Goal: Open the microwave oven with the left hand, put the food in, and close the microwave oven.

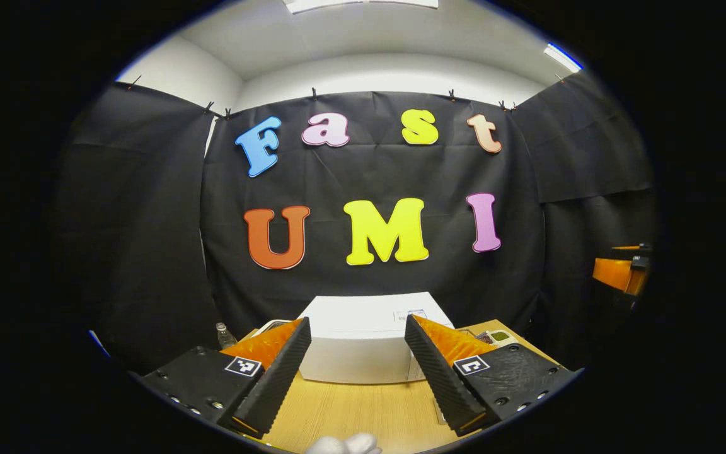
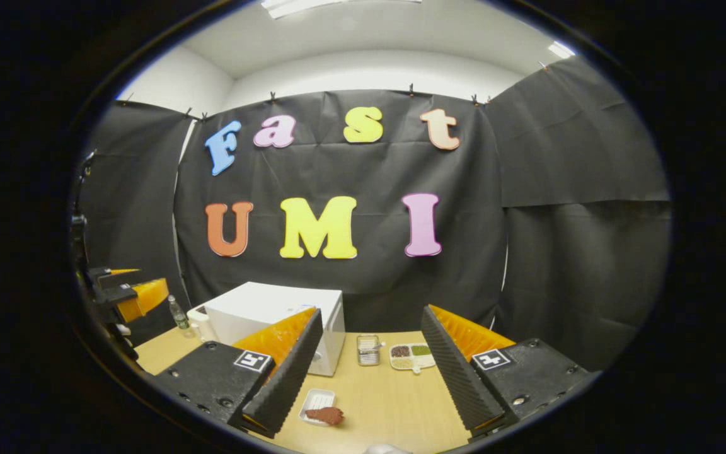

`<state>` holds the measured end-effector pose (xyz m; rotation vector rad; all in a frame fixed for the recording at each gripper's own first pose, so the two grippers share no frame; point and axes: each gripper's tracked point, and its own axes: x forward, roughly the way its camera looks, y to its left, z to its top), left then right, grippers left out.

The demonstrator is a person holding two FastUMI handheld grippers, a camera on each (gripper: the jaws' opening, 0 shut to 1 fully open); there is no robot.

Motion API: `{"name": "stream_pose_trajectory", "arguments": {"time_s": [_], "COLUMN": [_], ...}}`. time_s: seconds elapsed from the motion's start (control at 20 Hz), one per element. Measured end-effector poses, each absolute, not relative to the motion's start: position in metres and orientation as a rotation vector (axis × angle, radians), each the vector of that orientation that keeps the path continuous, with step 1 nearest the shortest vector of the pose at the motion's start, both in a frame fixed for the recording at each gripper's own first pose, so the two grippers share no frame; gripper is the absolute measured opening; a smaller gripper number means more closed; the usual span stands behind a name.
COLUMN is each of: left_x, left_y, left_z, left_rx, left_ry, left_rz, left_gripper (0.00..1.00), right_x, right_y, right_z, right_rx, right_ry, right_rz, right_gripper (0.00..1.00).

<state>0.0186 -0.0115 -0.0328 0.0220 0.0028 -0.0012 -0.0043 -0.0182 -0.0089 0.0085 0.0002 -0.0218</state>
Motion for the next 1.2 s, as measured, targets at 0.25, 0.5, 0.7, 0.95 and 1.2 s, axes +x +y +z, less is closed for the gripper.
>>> {"name": "stream_pose_trajectory", "arguments": {"time_s": [0.25,0.5,0.7,0.95,1.2], "left_x": [0.055,0.099,0.132,0.179,0.226], "left_y": [-0.030,-0.063,-0.098,-0.123,-0.133], "left_z": [-0.076,-0.124,-0.170,-0.230,-0.268], "left_rx": [-0.021,-0.024,0.002,-0.001,-0.011], "left_ry": [0.013,0.032,0.059,0.120,0.180], "left_rz": [-0.040,-0.082,-0.132,-0.144,-0.131], "left_gripper": [0.95,0.95,0.95,0.95,0.95], "right_x": [-0.003,-0.001,-0.002,-0.001,0.002], "right_y": [-0.028,-0.042,-0.050,-0.051,-0.055], "right_z": [-0.004,-0.005,-0.009,-0.024,-0.042], "right_rx": [-0.010,-0.031,-0.044,-0.048,-0.029], "right_ry": [-0.002,0.017,0.039,0.088,0.130], "right_rz": [-0.039,-0.068,-0.090,-0.098,-0.109], "right_gripper": [0.92,0.92,0.92,1.00,0.92]}}
